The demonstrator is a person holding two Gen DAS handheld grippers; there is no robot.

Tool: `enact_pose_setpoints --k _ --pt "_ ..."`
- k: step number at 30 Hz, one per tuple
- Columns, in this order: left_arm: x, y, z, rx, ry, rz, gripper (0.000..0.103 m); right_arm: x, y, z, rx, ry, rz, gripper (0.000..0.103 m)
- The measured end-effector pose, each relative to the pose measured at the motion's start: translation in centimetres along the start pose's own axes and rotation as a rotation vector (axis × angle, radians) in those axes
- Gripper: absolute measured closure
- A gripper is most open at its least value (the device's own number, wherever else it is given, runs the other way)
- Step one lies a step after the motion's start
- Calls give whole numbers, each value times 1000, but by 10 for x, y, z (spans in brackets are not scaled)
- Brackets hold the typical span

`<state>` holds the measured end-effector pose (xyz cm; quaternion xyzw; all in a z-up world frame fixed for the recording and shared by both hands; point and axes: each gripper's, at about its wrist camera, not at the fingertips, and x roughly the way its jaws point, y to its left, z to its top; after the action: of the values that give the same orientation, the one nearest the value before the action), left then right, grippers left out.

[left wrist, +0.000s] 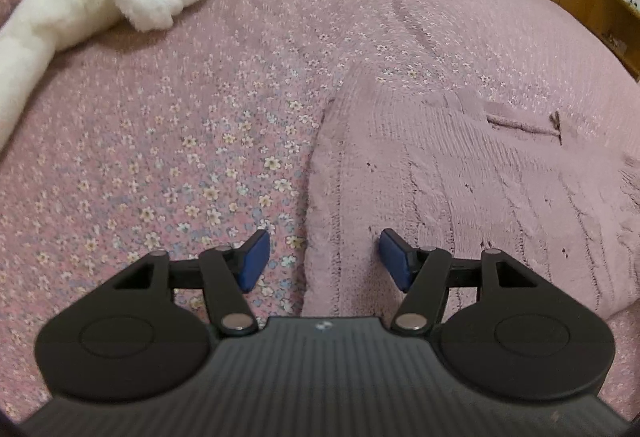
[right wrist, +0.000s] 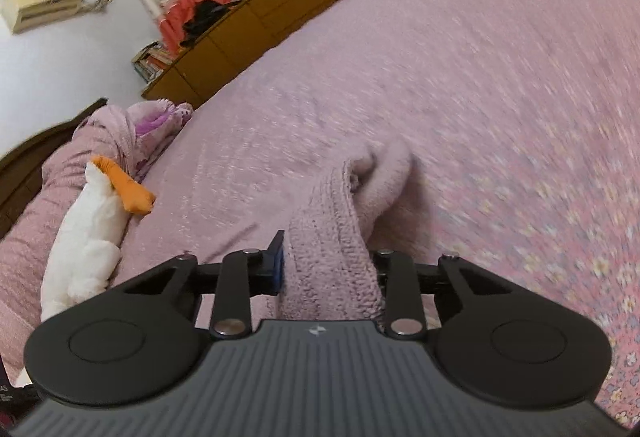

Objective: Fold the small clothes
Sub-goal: 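Grasp the cardigan side with the right gripper while the left gripper grasps it too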

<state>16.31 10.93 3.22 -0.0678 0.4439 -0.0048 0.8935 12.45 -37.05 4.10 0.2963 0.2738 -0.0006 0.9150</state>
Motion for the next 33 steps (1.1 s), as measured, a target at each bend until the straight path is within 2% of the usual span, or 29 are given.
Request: enact_pose_setpoints --k 4,8,12,17,23,28,30,32,33 --pt "-2 8 1 -21 1 -17 40 -6 48 6 -91 -12 -1 71" --pt "-9 15 2 -28 -19 -4 41 -11 100 8 -167 -30 27 72" --pt "-10 26 7 -38 -29 22 41 -10 152 8 -235 -23 81 73" --pt "-8 48 11 -127 -18 18 41 -4 222 -6 -333 12 161 73" --pt "-7 59 11 -164 -12 23 41 32 297 -69 -513 120 198 73" --pt "-6 61 11 -167 -10 26 41 69 318 -131 -655 236 160 72" --pt "-4 62 12 -170 -9 30 41 80 313 -147 -675 278 164 68" --pt "-4 64 12 -177 -10 30 41 79 306 -155 -665 293 194 53" --pt "-4 64 12 -183 -13 31 41 76 306 -157 -654 285 211 49"
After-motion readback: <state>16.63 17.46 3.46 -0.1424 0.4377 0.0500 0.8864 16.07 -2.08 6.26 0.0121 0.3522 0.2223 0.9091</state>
